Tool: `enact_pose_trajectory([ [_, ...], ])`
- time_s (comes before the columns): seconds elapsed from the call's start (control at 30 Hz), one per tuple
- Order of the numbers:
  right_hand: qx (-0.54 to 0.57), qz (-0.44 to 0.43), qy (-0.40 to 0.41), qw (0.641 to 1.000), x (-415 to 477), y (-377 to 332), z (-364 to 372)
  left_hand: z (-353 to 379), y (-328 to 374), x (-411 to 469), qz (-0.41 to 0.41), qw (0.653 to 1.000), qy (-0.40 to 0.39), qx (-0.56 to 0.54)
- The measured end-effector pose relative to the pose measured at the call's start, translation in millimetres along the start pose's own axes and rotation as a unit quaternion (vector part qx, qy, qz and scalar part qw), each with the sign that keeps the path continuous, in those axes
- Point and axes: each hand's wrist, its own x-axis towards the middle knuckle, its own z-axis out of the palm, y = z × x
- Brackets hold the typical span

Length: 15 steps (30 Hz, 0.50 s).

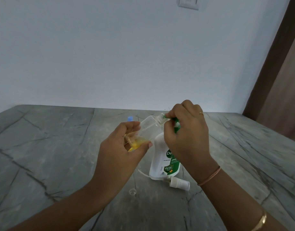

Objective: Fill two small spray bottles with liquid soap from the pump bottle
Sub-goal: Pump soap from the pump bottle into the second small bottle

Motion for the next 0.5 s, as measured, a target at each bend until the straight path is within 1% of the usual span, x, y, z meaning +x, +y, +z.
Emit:
enact_pose_trajectory([
  [0.13, 0.000, 0.011, -0.010, 1.000, -0.5, 0.0, -2.1, 0.7, -1.3, -0.8, 0.005, 1.000, 0.002, 0.010],
  [0.3, 0.010, -0.004, -0.037, 0.999, 10.0, 0.4, -11.3, 2.4, -0.5, -1.6, 0.006, 1.000, 0.007, 0.000],
  [0.5, 0.035, 0.008, -0.029, 0.999, 11.5, 3.7, -9.6, 1.2, -1.2, -0.8, 0.013, 1.000, 0.008, -0.004],
])
